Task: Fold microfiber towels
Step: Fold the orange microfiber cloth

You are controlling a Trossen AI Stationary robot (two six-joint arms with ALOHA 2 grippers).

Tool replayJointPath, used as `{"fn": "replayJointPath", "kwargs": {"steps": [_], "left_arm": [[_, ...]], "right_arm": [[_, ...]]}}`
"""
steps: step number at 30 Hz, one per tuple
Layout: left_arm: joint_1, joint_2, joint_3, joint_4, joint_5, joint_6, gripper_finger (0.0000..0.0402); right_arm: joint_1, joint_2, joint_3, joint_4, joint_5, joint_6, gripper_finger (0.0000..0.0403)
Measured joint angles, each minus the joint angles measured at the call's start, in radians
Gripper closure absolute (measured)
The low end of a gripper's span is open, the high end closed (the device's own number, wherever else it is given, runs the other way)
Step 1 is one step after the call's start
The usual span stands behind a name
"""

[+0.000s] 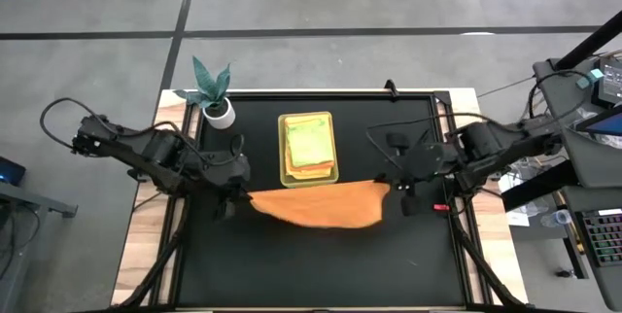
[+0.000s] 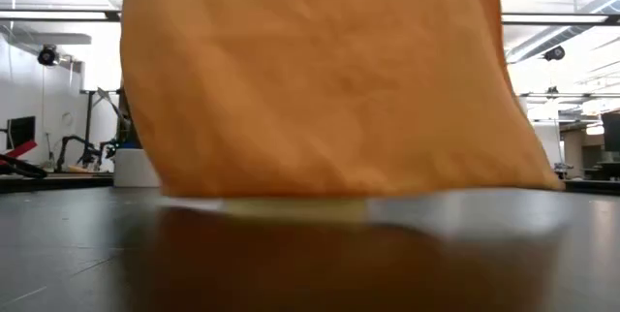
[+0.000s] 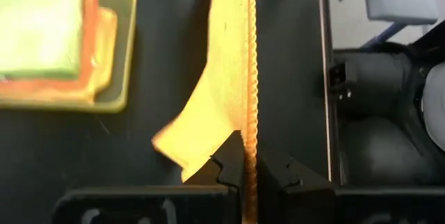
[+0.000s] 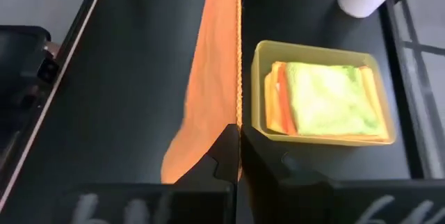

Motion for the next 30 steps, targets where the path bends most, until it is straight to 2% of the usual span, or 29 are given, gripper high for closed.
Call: {"fn": "replayJointPath", "kwargs": {"steps": [6, 8, 12, 19, 23, 30], "left_arm": [[0.014, 0.000, 0.101, 0.001, -0.062, 0.115, 0.0402], [0.022, -0.001, 0.128, 0.000, -0.066, 0.154, 0.0402], [0.026, -0.003, 0.136, -0.006, -0.066, 0.187, 0.0402], [-0.028, 0.046, 0.060, -0.013, -0.035, 0.181, 0.0402], [-0.074, 0.108, 0.015, 0.014, -0.025, 0.097, 0.0402], [-0.160, 0.255, -0.024, 0.112, 0.017, 0.061, 0.0402]], "right_arm": [[0.000, 0.013, 0.123, -0.124, 0.086, -0.005, 0.0395], [0.000, 0.014, 0.137, -0.149, 0.131, -0.004, 0.0395], [0.004, 0.011, 0.124, -0.154, 0.125, 0.028, 0.0394], [0.069, 0.011, 0.012, -0.156, 0.073, 0.129, 0.0394], [0.135, 0.011, -0.071, -0.131, 0.066, 0.223, 0.0394], [0.242, 0.011, -0.248, 0.055, 0.064, 0.334, 0.0394]]}}
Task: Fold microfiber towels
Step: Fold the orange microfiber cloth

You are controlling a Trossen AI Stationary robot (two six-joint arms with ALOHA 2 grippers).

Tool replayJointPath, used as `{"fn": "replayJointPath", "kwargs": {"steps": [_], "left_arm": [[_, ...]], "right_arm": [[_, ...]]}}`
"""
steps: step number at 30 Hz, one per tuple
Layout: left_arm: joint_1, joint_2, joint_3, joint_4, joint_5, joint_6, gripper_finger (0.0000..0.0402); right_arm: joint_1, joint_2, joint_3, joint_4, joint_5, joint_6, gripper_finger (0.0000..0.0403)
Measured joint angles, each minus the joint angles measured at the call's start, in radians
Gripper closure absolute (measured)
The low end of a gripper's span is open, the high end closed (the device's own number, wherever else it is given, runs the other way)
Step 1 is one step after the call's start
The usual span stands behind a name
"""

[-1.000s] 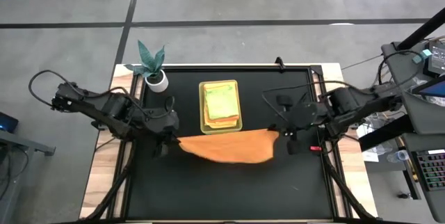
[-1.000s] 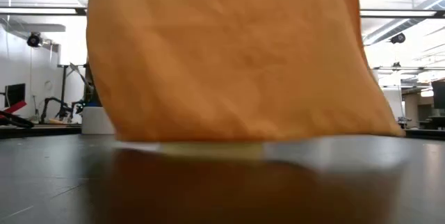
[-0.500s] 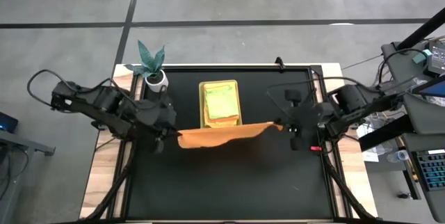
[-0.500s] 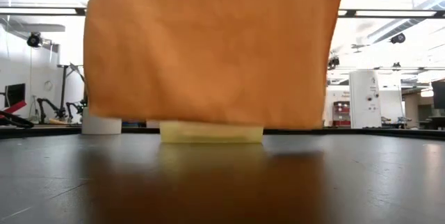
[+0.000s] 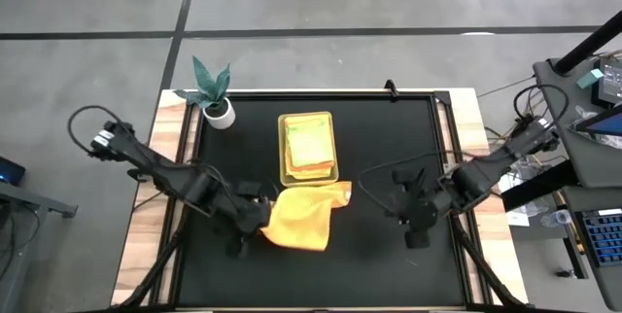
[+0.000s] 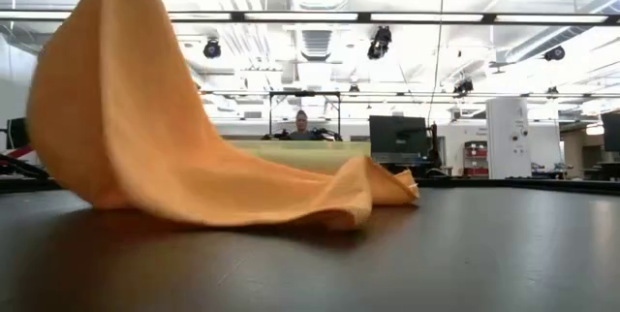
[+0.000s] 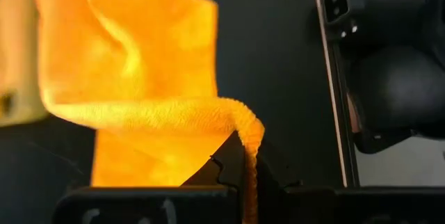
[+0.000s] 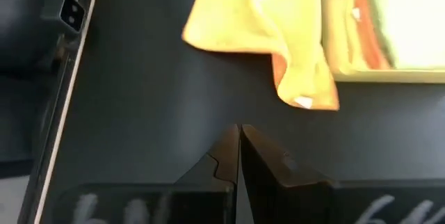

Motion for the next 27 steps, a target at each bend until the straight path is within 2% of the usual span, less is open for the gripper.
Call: {"fn": "replayJointPath", "kwargs": {"steps": [3, 8, 13, 19, 23, 27], "left_arm": [[-0.012, 0.054, 0.004, 0.004, 0.015, -0.034, 0.0402], [-0.015, 0.088, 0.003, 0.004, 0.031, -0.067, 0.0402], [-0.015, 0.089, 0.003, 0.004, 0.031, -0.091, 0.0402], [-0.015, 0.084, 0.003, 0.004, 0.020, -0.091, 0.0402], [-0.015, 0.084, 0.001, 0.003, -0.002, -0.088, 0.0402], [-0.015, 0.084, 0.001, 0.004, -0.027, -0.068, 0.0402]], "right_arm": [[0.010, 0.000, -0.106, 0.146, 0.011, 0.011, 0.0394], [0.000, 0.000, -0.327, 0.496, 0.058, -0.089, 0.0390], [-0.021, 0.041, -0.469, 0.849, 0.058, -0.160, 0.0354], [-0.024, 0.193, -0.476, 1.093, 0.064, -0.232, 0.0277], [-0.024, 0.325, -0.415, 1.138, 0.089, -0.259, 0.0233], [-0.024, 0.468, -0.338, 1.166, 0.125, -0.258, 0.0208]]}}
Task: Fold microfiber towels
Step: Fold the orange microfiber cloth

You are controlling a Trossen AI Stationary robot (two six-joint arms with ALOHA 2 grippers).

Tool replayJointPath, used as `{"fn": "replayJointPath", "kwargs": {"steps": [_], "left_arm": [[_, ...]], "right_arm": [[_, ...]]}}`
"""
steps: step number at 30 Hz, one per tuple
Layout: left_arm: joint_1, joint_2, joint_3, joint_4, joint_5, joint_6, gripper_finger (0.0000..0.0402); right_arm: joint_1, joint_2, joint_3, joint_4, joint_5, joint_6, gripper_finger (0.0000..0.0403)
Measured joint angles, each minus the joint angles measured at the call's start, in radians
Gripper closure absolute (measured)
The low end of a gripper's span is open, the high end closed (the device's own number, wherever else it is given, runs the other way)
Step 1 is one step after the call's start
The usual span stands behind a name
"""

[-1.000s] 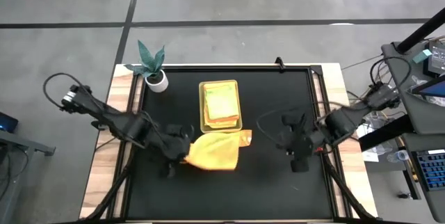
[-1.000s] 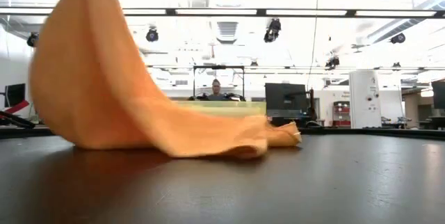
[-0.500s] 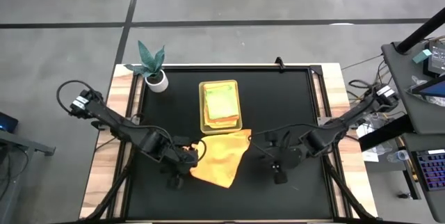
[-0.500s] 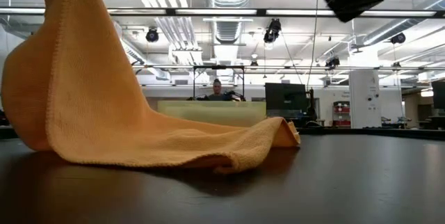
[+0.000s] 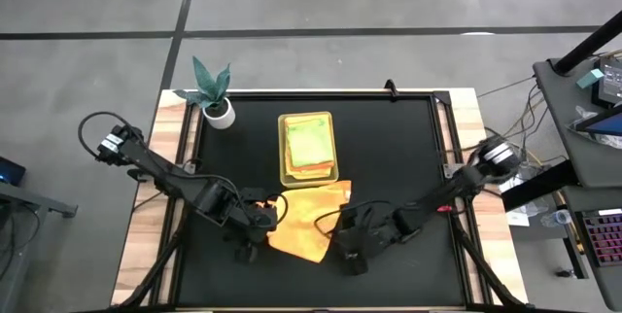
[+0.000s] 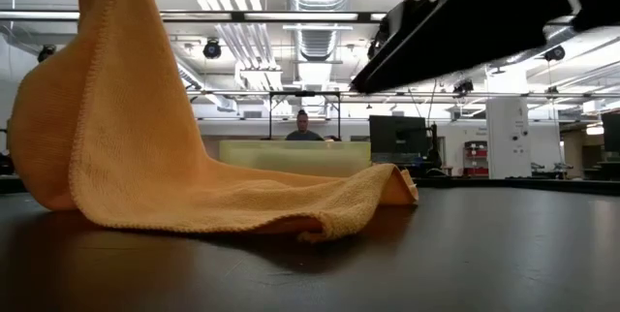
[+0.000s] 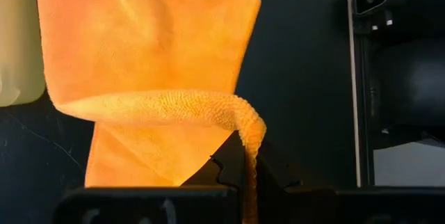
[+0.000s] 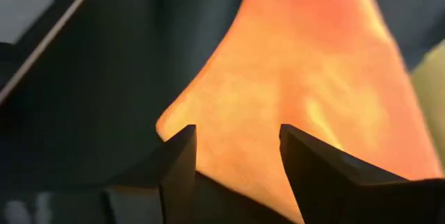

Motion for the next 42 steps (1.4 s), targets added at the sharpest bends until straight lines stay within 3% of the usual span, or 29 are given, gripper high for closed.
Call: {"fn": "replayJointPath", "kwargs": {"steps": [9, 26, 30, 36, 42], "left_arm": [[0.000, 0.000, 0.000, 0.000, -0.008, 0.010, 0.0402], [-0.001, -0.001, 0.000, -0.003, -0.009, 0.012, 0.0402], [-0.001, -0.001, -0.001, -0.003, -0.009, 0.012, 0.0402], [-0.001, -0.001, -0.001, -0.003, -0.009, 0.012, 0.0402], [-0.001, -0.002, -0.001, -0.006, -0.009, 0.022, 0.0402]], "right_arm": [[0.016, 0.224, 0.171, -0.003, -0.002, 0.020, 0.0210], [0.018, 0.348, 0.230, -0.008, -0.024, 0.154, 0.0229], [0.011, 0.348, 0.218, -0.001, -0.049, 0.184, 0.0270], [0.011, 0.348, 0.216, 0.014, -0.072, 0.158, 0.0380], [0.012, 0.299, 0.211, -0.046, -0.058, 0.099, 0.0392]]}}
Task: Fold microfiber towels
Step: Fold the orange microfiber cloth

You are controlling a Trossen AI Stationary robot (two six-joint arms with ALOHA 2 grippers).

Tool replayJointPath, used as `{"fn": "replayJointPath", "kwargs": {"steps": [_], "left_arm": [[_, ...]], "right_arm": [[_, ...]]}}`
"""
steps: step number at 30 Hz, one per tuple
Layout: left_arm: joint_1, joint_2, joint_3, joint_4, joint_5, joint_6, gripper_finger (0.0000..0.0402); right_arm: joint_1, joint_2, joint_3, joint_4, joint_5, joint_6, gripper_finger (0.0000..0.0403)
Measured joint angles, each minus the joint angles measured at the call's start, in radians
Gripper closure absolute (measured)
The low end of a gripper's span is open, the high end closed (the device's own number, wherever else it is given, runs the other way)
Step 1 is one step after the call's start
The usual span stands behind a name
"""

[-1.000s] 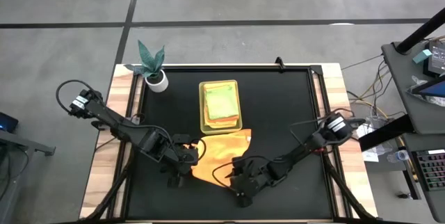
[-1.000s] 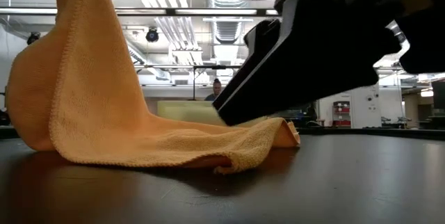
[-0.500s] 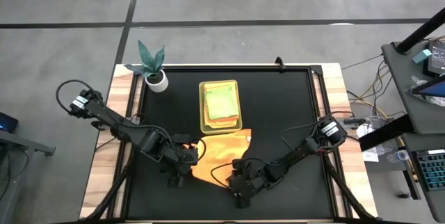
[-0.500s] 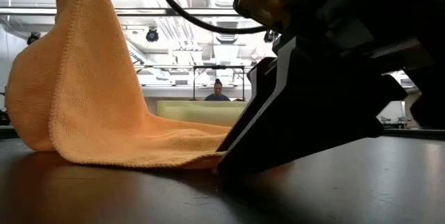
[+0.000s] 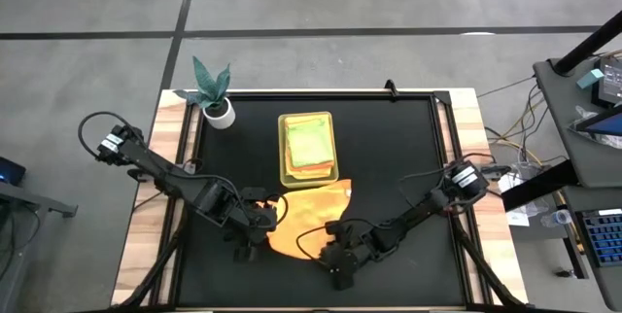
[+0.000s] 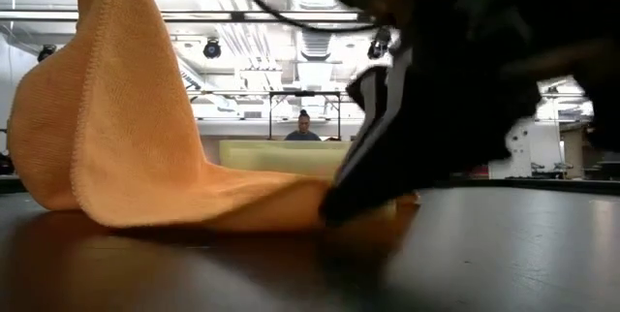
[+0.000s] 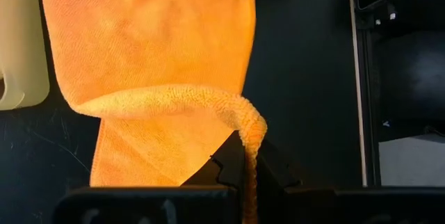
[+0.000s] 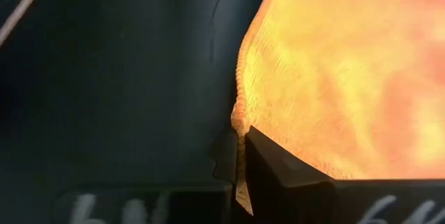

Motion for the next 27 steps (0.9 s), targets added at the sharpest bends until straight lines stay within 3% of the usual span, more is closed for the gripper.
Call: {"fn": "replayJointPath", "kwargs": {"steps": [13, 21, 27], "left_arm": [[-0.004, -0.063, -0.001, -0.131, 0.000, -0.001, 0.0402], [-0.029, -0.049, -0.001, -0.101, 0.005, -0.040, 0.0402], [-0.090, -0.038, -0.002, 0.044, 0.015, -0.047, 0.0402]], "right_arm": [[0.001, -0.342, 0.000, -0.442, 0.007, -0.014, 0.0394], [0.056, -0.497, -0.012, -0.590, -0.004, 0.061, 0.0394], [0.143, -0.531, -0.016, -0.636, -0.005, 0.151, 0.0394]]}}
